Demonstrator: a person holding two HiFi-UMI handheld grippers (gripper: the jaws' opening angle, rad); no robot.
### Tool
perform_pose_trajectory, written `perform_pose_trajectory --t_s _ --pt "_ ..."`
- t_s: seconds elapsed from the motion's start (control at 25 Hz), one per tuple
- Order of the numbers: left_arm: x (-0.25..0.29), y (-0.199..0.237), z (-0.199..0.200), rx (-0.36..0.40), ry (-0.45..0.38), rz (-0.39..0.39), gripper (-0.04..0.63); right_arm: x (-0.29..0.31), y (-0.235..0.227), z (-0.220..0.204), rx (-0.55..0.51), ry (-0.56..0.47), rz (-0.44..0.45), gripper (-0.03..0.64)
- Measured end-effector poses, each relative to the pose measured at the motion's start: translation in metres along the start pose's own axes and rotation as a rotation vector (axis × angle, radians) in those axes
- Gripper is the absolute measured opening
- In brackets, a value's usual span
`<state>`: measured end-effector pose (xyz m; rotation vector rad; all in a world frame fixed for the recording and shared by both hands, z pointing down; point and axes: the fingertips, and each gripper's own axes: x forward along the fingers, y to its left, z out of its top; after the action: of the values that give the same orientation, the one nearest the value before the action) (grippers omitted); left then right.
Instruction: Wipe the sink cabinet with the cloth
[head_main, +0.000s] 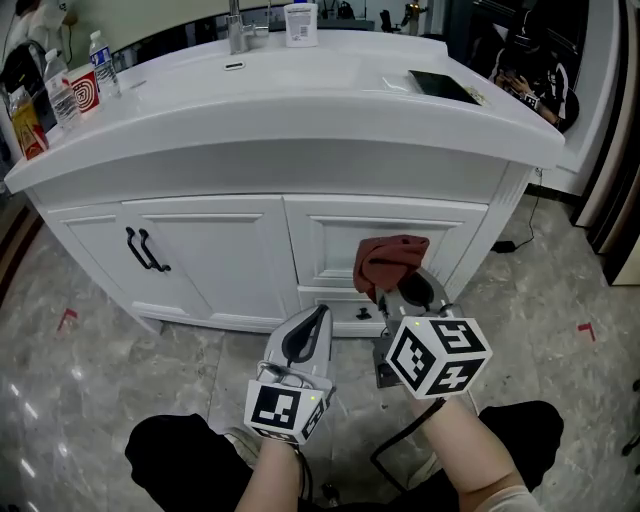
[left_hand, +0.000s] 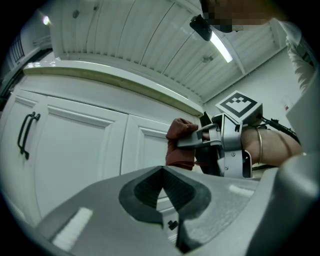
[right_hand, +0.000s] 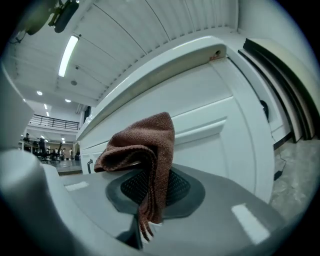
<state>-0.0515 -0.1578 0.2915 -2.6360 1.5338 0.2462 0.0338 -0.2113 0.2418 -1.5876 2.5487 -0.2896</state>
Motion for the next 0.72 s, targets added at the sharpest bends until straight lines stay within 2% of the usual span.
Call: perform_pose_trajectory --t_s 0.16,0.36,0.56,0.72 --pt "-0.016 0.038 -0.001 -0.031 0.004 0.084 0.0 0.034 0.048 -0.025 0.012 0.048 0.098 0.08" --pt "-0.022 0.063 -0.004 -0.034 -0.001 0.125 0.0 0.065 0.08 -0.048 -0.002 0.086 0.164 0.08" --pt "-0.021 0.067 -0.009 -0.04 0.023 0.136 0.0 0.077 0.079 -0.059 -0.02 0.097 0.166 0.081" --pt "-0.015 0.059 -0.017 -0.04 0.025 0.109 0.0 0.073 0.065 -0.056 -0.038 0.082 0.121 0.081"
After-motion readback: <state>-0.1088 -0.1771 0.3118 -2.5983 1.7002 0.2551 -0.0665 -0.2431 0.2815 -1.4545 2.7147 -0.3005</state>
